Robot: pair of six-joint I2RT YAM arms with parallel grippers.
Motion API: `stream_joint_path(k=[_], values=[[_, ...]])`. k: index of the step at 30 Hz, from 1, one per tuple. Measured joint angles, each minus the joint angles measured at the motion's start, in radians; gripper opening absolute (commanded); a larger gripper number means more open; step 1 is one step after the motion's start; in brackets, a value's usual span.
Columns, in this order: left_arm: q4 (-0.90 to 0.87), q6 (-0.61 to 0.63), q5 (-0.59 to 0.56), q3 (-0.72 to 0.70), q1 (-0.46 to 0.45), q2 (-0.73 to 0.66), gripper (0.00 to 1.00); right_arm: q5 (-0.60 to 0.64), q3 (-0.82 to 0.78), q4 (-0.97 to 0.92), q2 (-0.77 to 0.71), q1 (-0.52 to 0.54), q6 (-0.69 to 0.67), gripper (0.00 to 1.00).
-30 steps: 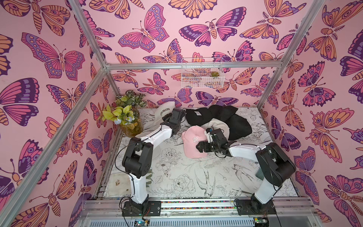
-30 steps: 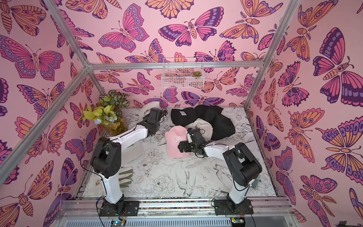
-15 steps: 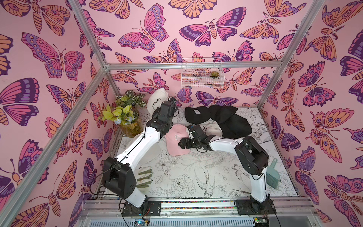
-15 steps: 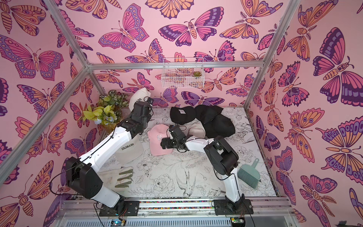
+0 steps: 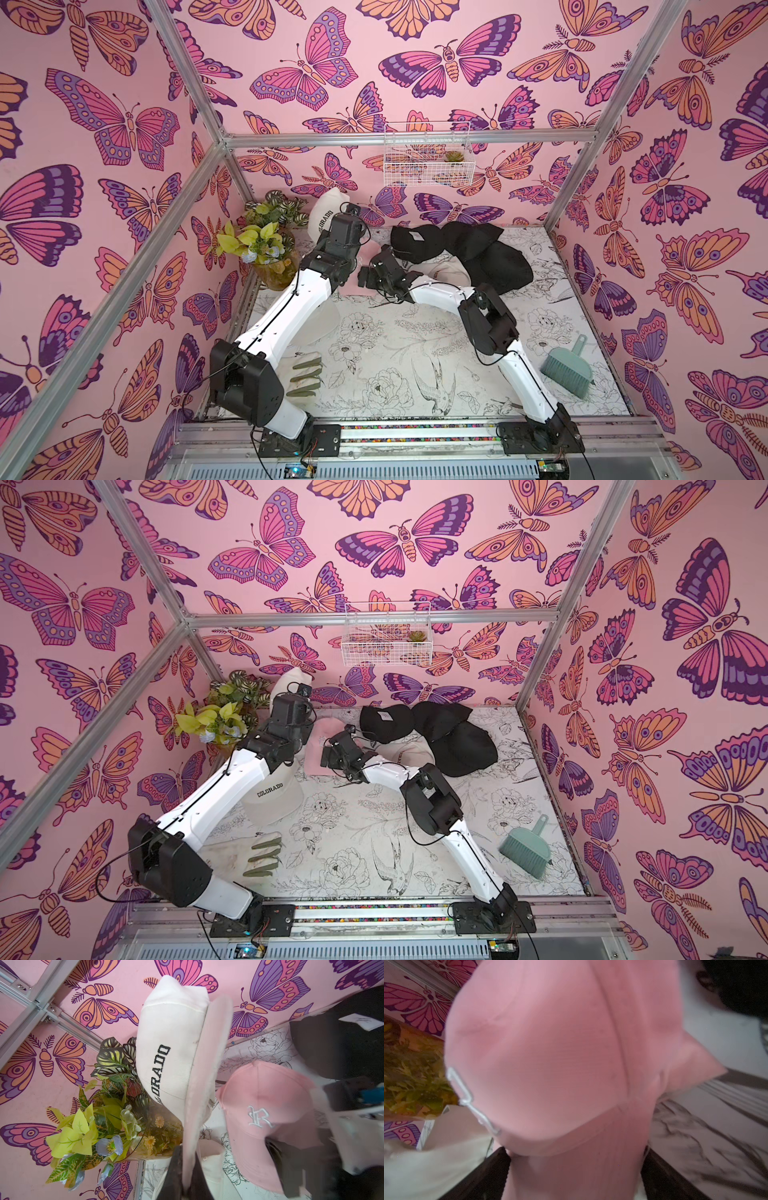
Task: Stack the baseball caps by color
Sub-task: Pick up the baseball cap from the center of the board.
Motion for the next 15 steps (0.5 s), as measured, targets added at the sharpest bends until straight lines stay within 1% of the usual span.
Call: stream_joint_path(k=[4, 7, 9, 12, 15], values=[[0.0, -0.01, 0.013, 0.0, 0.0, -0.02, 0.0, 0.021, 0.244, -0.061, 0.14, -0.003, -0.032, 1.0], [0.0, -0.014, 0.022, 0.0, 0.0, -0.025, 0.0, 0.037, 0.366, -0.09, 0.211, -0.006, -0.039, 1.0], [0.0, -0.014, 0.024, -0.001, 0.0, -0.028, 0.0, 0.038, 0.42, -0.097, 0.242, -0.01, -0.043, 1.0], [-0.001, -0.018, 0.035, -0.01, -0.005, -0.039, 0.0, 0.017, 0.407, -0.074, 0.238, -0.021, -0.065, 0.99], [-0.002, -0.018, 0.05, -0.021, -0.018, -0.053, 0.0, -0.024, 0.27, -0.01, 0.162, -0.039, -0.102, 0.99]])
